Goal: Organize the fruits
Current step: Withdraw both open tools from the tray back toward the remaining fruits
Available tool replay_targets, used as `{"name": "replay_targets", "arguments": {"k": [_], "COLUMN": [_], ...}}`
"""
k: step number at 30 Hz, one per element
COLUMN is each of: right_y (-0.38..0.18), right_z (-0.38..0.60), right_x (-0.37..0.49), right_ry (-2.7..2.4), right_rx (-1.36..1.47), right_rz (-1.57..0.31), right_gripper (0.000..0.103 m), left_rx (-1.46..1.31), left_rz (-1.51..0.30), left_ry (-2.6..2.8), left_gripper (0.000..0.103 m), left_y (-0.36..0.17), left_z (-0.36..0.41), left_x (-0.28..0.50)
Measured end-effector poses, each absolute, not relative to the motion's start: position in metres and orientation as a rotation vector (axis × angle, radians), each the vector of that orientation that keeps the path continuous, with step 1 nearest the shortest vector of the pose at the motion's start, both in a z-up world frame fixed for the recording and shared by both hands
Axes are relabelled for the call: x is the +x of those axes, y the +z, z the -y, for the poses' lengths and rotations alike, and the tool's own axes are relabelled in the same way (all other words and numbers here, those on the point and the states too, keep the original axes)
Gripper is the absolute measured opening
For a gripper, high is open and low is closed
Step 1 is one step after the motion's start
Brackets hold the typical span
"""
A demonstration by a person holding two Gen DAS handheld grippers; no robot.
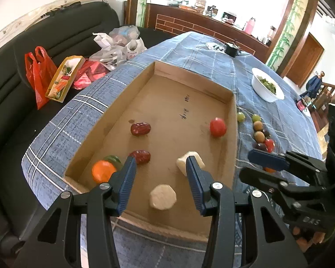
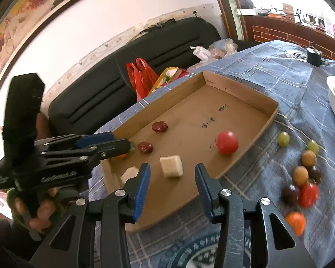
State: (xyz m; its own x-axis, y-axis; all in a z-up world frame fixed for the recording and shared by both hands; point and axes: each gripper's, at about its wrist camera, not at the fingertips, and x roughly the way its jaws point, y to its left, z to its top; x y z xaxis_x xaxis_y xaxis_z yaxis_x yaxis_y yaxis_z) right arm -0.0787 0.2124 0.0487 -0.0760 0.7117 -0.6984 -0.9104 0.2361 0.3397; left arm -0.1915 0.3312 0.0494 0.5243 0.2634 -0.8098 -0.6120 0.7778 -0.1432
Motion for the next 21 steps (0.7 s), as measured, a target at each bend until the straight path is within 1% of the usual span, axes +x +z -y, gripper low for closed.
{"name": "replay_targets", "arguments": {"k": [11, 21], "right_y": [0.057, 0.059], "right_z": [-0.145, -0.108], "right_x": [-0.087, -0.088], "right_ry": [1.321, 1.295], "right_rx": [-0.195, -0.160], "right_rz": [-0.922, -0.923], "right_gripper": [0.044, 0.045], "left_rx": [-0.405, -0.374], "left_rz": [-0.884, -0.884], "left_ry": [0.502, 0.490], "left_gripper": [0.045, 0.045], "left_y": [0.055, 0.062], "left_z": [-0.298, -0.274], "left_x": [-0.192, -0.198]}}
